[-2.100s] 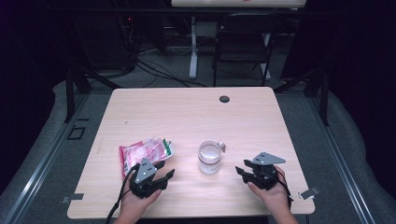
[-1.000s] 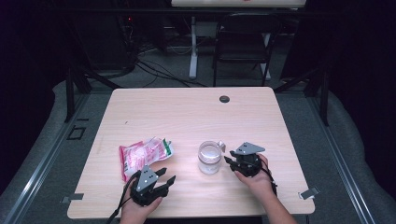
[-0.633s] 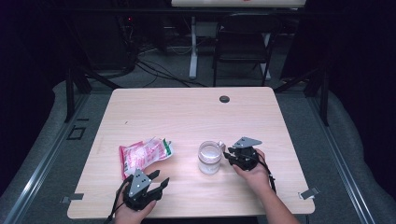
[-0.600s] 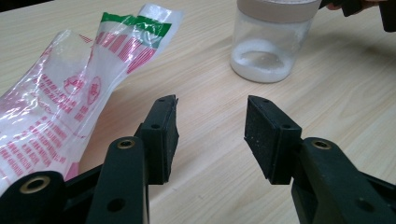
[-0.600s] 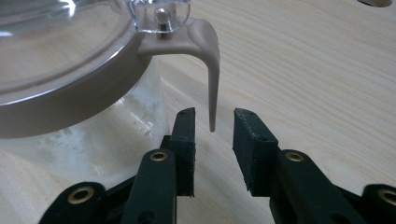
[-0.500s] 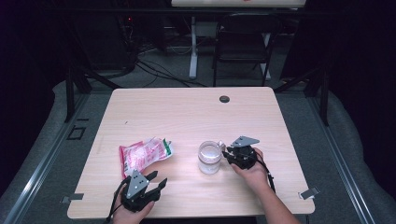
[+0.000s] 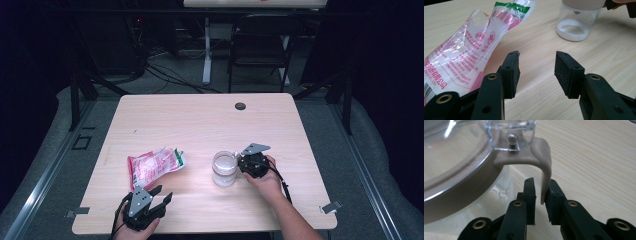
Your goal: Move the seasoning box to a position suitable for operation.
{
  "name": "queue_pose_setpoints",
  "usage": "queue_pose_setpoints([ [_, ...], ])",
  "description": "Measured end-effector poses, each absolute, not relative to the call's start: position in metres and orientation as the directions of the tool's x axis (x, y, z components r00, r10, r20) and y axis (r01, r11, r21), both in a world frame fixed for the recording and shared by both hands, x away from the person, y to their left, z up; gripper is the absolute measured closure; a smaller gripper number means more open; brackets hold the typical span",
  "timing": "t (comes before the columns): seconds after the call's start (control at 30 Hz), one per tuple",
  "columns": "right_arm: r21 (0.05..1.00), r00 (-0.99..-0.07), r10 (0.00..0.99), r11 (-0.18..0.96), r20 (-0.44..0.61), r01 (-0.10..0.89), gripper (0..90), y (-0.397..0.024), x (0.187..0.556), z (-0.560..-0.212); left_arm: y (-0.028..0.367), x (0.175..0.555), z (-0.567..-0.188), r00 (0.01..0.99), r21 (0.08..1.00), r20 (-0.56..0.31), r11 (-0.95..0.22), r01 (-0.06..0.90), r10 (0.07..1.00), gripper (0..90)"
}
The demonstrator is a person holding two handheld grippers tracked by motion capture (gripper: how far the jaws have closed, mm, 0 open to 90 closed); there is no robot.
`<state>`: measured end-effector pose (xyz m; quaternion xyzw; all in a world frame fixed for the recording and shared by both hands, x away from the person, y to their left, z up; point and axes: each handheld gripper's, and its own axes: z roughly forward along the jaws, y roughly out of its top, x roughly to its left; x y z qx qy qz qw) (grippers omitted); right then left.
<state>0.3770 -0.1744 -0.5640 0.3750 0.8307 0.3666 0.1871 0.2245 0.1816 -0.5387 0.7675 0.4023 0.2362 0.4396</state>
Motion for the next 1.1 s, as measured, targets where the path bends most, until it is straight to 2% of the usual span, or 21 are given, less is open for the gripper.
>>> queue_pose_setpoints([
  [0.33,0.745,-0.637,0.771,0.442,-0.031,0.499,85.4,-0.176,0.378,-0.564,0.181,0.225,-0.539,0.567,0.864,0.011,-0.294,0.41,0.824,54.7],
  [0.7,0.733,-0.63,0.776,0.451,-0.04,0.51,85.7,-0.175,0.374,-0.562,0.18,0.227,-0.539,0.571,0.866,0.01,-0.292,0.406,0.821,54.7],
  [1.1,0.734,-0.583,0.811,0.421,-0.041,0.533,85.9,-0.178,0.361,-0.558,0.171,0.236,-0.539,0.608,0.866,0.009,-0.31,0.392,0.794,54.8],
])
